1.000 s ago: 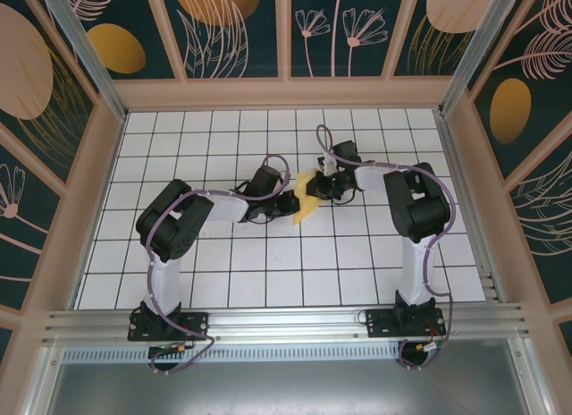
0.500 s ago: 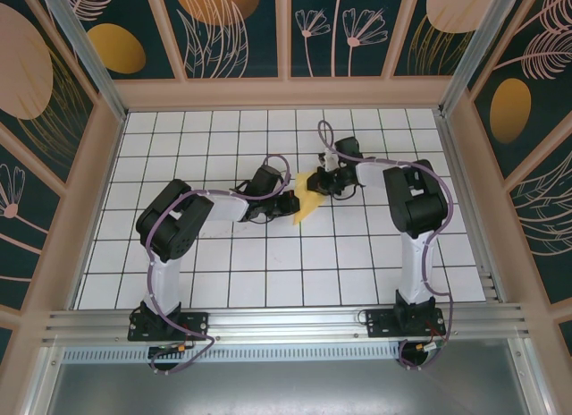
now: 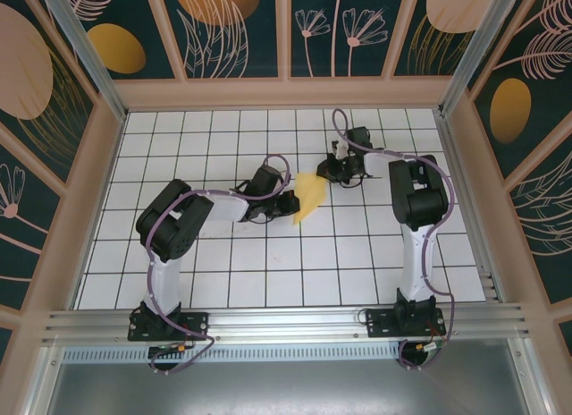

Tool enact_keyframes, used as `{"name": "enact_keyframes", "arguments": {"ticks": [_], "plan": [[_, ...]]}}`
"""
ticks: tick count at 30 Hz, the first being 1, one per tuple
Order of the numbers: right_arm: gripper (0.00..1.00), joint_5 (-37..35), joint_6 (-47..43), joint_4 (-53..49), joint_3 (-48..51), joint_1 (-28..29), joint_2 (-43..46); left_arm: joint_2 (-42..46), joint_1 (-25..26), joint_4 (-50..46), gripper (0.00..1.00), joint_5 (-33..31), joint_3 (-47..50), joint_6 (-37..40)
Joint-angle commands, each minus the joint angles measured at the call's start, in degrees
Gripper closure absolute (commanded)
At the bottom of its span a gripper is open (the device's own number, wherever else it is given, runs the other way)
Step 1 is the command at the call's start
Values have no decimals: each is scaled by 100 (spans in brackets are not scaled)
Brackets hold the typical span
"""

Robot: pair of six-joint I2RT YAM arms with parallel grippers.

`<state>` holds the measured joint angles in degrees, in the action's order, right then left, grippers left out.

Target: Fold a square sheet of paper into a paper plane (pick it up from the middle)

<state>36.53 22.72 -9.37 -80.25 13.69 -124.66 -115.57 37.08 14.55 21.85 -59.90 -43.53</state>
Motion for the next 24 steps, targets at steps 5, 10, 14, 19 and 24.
{"name": "enact_keyframes", "arguments": {"ticks": [5,10,14,19,24], "plan": [[92,-762,-66,-17,-513,-241,-197,-197,-27,-918,100,-261,244,150],[92,-618,-62,93,-488,-212,264,-192,-29,-919,100,-282,220,145],[92,-471,-76,199,45,3,721,-177,-32,-891,100,-308,189,119],[92,-76,301,557,1065,264,1231,-150,-33,-817,100,-321,181,76],[94,313,492,748,1578,551,1389,-124,-34,-717,100,-287,226,20]]}}
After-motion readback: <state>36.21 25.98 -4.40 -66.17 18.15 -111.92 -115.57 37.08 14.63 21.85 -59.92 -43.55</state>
